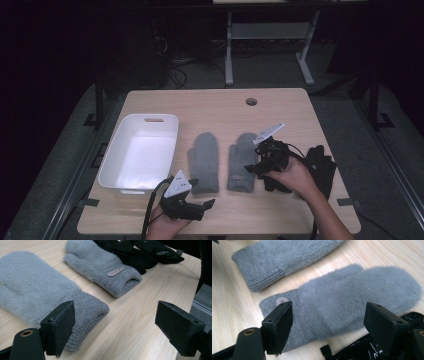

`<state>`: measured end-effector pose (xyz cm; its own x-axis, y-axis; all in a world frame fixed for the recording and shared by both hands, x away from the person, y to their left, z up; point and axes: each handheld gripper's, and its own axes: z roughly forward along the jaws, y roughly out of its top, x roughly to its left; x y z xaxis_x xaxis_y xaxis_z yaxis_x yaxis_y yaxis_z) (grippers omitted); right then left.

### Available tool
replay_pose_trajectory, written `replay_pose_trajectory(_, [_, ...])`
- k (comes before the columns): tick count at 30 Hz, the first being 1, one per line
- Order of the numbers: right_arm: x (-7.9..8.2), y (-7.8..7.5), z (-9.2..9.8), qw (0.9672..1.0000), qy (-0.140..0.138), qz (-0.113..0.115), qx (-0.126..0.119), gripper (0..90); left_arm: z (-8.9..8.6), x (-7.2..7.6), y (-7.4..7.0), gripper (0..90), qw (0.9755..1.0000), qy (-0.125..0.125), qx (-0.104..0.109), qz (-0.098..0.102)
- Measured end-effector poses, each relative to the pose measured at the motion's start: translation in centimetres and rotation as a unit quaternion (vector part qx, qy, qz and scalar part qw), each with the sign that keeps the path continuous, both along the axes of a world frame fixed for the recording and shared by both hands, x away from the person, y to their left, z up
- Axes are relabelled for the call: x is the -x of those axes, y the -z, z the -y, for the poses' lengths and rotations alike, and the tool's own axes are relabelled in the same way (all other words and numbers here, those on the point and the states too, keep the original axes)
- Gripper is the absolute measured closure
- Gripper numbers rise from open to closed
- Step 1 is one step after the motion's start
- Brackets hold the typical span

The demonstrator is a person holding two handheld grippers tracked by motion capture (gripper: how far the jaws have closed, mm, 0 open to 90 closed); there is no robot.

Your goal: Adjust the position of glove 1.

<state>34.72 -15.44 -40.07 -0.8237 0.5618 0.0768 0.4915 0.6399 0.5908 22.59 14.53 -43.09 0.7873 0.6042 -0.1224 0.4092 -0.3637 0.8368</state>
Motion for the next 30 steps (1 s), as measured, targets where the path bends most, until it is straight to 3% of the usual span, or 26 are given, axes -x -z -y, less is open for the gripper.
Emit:
replay_pose_trajectory(11, [-2.8,2.3,-1.7,0.9991,-0.01,-0.014,0.039,35.1,-0.2,0.0,0.0,16.2,1.0,-0.004,0.002,0.001])
replay_pose_trajectory(12, [-3.1,3.3,-2.3,0.9973,-0.014,-0.027,0.067,34.9,-0.2,0.0,0.0,16.2,1.0,-0.006,0.004,0.001])
replay_pose_trajectory(13, [-3.1,3.3,-2.3,0.9973,-0.014,-0.027,0.067,34.9,-0.3,0.0,0.0,16.2,0.9999,-0.008,0.006,0.003])
replay_pose_trajectory(14, [-3.3,4.0,-2.6,0.9961,-0.009,-0.045,0.076,38.2,-0.4,-0.1,-0.1,16.2,0.9999,-0.011,0.007,0.004])
replay_pose_trajectory(16, [-3.3,4.2,-2.6,0.9958,-0.001,-0.049,0.078,40.0,-0.4,-0.1,0.0,16.2,0.9999,-0.013,0.007,0.003])
replay_pose_trajectory(18, [-2.9,4.5,-3.0,0.9954,0.006,-0.033,0.089,44.9,-0.4,-0.1,0.0,16.2,0.9999,-0.013,0.01,0.001])
replay_pose_trajectory(24, [-2.4,4.6,-3.0,0.9963,0.012,-0.025,0.082,52.1,-0.5,0.1,-0.2,16.2,0.9999,-0.012,0.006,0.004])
replay_pose_trajectory(25, [-2.3,4.6,-3.0,0.9966,0.006,-0.025,0.078,57.8,-0.5,0.1,-0.2,16.2,0.9999,-0.012,0.007,0.004])
replay_pose_trajectory(28, [-2.2,4.6,-3.0,0.9967,0.003,-0.029,0.076,63.3,-0.4,0.1,-0.2,16.2,0.9999,-0.013,0.005,0.006])
replay_pose_trajectory(29, [-2.1,4.6,-2.9,0.9973,0.002,-0.027,0.069,70.4,-0.4,0.1,-0.2,16.2,0.9999,-0.014,0.007,0.005])
replay_pose_trajectory(30, [-2.1,4.6,-2.9,0.9973,0.002,-0.027,0.069,70.4,-0.4,0.1,-0.2,16.2,0.9999,-0.014,0.007,0.005])
